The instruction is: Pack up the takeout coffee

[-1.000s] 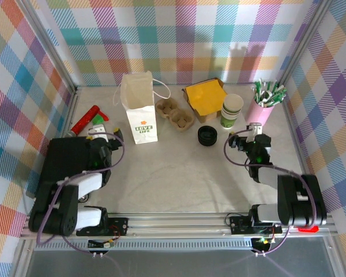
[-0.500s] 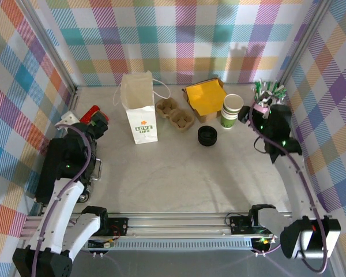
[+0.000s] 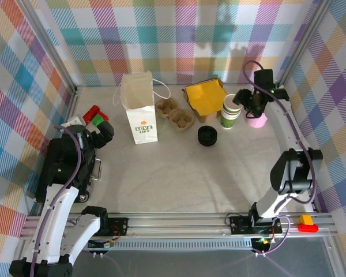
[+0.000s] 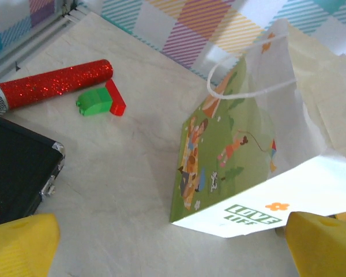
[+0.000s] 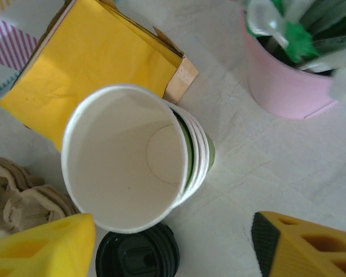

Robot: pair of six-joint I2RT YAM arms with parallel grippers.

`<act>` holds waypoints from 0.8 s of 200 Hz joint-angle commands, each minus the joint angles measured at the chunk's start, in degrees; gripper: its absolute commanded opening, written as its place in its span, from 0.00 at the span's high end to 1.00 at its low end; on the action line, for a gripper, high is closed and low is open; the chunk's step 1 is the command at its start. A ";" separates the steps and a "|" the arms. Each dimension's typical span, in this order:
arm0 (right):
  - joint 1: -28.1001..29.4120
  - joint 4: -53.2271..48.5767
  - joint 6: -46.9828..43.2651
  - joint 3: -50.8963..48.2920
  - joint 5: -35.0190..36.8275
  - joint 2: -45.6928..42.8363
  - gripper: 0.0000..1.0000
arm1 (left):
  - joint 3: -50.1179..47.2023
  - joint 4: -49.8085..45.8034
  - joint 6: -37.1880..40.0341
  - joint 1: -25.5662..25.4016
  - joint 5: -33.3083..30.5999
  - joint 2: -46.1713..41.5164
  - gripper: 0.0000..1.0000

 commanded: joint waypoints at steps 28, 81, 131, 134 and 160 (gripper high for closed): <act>1.69 -5.88 0.79 7.31 3.51 6.85 0.36 | 2.40 -1.19 1.43 -0.44 2.54 0.37 0.00; 1.86 -5.94 0.96 8.79 4.71 10.31 0.48 | 3.01 -1.39 1.69 -0.45 2.01 0.31 0.00; 1.96 -6.16 -0.05 9.35 5.64 9.84 0.67 | 2.77 -0.90 1.37 -0.44 2.98 0.48 0.00; 1.96 -6.20 -0.16 9.48 5.70 9.84 0.68 | 2.80 -0.90 1.35 -0.45 3.03 0.48 0.00; 1.95 -7.14 -1.05 10.84 6.77 9.46 0.77 | 2.88 -1.03 1.22 -0.44 3.38 0.39 0.00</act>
